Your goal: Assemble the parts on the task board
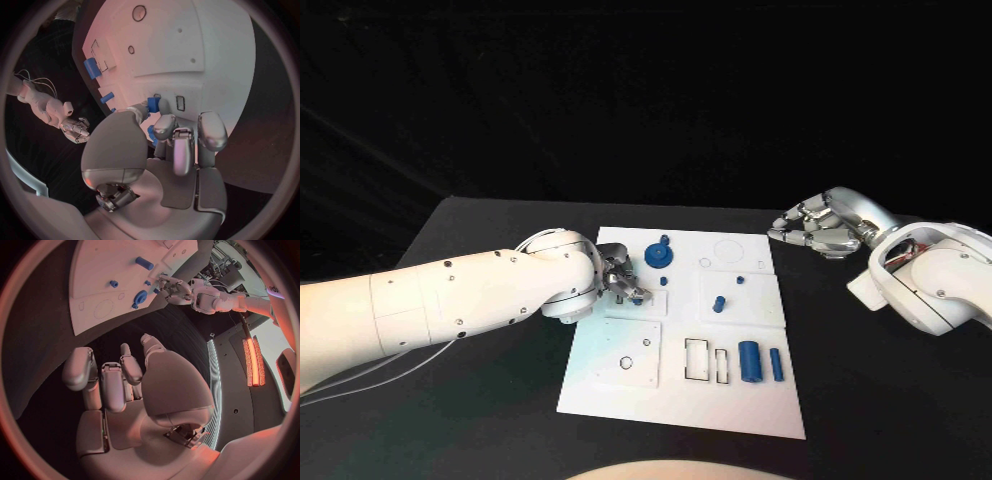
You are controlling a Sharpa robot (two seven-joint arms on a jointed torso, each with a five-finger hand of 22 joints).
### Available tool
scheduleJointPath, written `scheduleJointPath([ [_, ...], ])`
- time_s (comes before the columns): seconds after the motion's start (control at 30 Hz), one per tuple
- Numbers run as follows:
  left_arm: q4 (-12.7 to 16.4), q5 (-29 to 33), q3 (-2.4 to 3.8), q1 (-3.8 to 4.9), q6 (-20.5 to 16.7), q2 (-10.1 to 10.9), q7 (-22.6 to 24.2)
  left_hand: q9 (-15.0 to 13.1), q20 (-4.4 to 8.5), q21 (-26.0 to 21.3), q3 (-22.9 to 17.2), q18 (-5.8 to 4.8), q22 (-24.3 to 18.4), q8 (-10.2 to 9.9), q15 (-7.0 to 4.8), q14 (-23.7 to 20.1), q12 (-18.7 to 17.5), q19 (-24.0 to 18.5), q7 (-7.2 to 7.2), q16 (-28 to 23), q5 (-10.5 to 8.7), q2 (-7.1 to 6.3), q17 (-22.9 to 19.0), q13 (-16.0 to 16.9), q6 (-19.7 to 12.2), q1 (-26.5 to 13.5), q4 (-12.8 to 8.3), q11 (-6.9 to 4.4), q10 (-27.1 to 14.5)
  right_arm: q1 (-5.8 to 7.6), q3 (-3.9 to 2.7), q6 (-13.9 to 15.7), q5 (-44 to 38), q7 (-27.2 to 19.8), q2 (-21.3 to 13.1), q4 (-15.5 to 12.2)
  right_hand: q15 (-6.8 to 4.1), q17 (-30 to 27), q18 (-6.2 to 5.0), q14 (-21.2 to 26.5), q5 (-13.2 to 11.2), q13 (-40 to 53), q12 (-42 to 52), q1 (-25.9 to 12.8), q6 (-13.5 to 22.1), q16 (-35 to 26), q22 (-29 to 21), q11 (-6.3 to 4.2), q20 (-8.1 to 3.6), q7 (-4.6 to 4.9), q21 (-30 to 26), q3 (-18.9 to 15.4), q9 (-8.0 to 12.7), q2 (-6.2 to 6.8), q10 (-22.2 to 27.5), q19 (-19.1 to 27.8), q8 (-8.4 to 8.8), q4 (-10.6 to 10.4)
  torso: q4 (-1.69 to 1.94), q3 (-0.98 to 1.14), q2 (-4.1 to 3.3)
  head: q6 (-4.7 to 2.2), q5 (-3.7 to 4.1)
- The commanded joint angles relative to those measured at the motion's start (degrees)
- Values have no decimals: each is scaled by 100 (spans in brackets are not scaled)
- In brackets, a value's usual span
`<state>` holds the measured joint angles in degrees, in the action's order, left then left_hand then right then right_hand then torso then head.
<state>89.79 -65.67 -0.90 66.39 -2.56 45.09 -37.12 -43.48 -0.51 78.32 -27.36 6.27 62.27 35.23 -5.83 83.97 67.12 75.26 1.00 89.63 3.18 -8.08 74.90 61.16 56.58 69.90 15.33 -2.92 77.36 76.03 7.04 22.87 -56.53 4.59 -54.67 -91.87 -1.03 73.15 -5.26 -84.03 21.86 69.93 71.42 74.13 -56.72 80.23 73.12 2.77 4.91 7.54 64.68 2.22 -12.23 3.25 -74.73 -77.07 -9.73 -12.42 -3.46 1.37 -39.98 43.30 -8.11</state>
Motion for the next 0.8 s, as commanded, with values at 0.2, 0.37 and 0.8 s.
scheduleJointPath([
  [0.2,21,315,20,-25,135,-23,13,-7,-31,-35,-226,-74,3,-32,13,603,-24,-23,-14,37,22,393,1510,-8,-64,478,-193,4,-46,-5,-2,-10,-34,-20,3,3,-45,-6,-35,-230,38,-2,17,-59,30,-22,-5,-10,-16,-12,-29,-11,-7,1,-39,-14,-23,-34,0,0,1,-9,-3],
  [0.37,15,395,53,6,209,-16,12,-9,-33,-34,-236,-75,6,-31,15,603,-14,-22,-12,37,21,402,1510,5,-65,492,-199,6,-40,-5,-2,-9,-34,-20,7,8,-45,-6,-35,-230,38,-2,17,-59,30,-22,-5,-10,-16,-12,-29,-11,-7,1,-39,-14,-23,-34,2,1,0,-10,-7],
  [0.8,-98,564,73,323,859,-38,-39,-12,-36,-32,-249,-76,11,-30,18,603,-15,-20,-9,37,20,400,1510,3,-68,525,-225,8,-39,-6,-2,-11,-34,-12,30,29,-45,-6,-35,-230,38,-2,17,-59,30,-22,-5,-10,-16,-12,-29,-11,-7,1,-39,-14,-23,-34,-5,7,5,-21,-20],
])
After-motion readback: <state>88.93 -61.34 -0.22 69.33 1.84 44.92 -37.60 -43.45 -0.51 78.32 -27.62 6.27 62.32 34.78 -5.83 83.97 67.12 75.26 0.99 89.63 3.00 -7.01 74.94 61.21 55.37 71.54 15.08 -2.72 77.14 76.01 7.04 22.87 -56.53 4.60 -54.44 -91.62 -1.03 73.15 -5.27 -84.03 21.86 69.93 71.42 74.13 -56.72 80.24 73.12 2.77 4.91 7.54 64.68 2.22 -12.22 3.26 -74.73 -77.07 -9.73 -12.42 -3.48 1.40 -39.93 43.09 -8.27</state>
